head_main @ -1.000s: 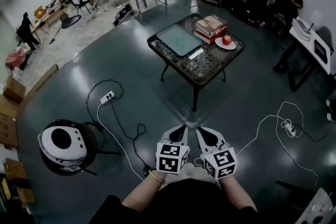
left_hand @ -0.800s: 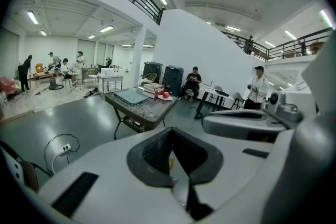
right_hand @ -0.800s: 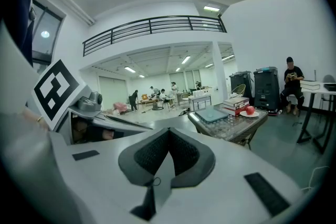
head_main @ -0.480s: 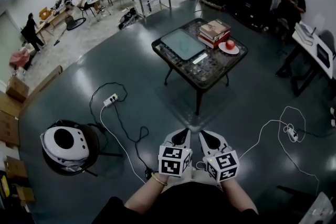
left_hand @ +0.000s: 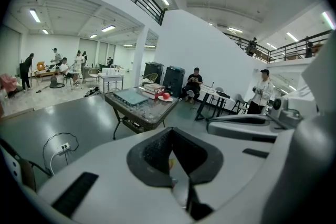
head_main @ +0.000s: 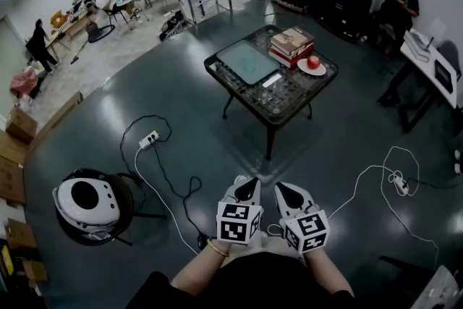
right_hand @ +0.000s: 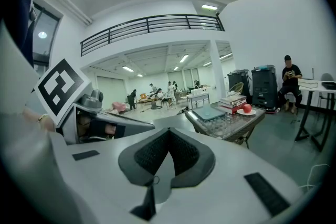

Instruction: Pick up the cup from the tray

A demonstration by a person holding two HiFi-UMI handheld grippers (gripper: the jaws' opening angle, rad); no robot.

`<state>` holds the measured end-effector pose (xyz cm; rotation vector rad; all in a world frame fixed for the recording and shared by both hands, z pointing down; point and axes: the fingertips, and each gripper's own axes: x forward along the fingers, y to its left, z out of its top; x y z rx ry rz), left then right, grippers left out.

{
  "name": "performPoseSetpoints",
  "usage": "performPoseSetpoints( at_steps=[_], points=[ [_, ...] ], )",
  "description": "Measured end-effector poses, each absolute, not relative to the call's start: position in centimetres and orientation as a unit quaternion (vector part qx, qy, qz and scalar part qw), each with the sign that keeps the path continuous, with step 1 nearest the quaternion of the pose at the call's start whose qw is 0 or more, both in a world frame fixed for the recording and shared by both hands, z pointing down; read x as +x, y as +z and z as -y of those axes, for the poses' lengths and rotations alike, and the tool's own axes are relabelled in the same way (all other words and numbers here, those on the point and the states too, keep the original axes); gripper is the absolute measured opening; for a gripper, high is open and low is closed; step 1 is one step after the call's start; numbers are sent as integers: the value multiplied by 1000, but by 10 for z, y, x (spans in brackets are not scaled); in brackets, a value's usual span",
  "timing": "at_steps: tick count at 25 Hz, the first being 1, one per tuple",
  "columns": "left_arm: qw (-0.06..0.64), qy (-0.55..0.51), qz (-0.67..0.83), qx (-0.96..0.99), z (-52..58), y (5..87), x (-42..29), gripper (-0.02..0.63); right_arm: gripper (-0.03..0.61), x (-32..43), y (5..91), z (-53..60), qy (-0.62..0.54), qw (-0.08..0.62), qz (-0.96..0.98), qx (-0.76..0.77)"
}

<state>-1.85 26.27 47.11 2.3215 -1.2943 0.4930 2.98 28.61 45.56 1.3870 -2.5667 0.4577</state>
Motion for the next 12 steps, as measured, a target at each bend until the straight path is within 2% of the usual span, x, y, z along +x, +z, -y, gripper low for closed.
performPoseSetpoints(
  at_steps=[12],
  points=[
    [210, 183, 464, 841, -215, 470, -16, 9, 9, 28, 454, -236, 152, 93, 866, 468]
  ],
)
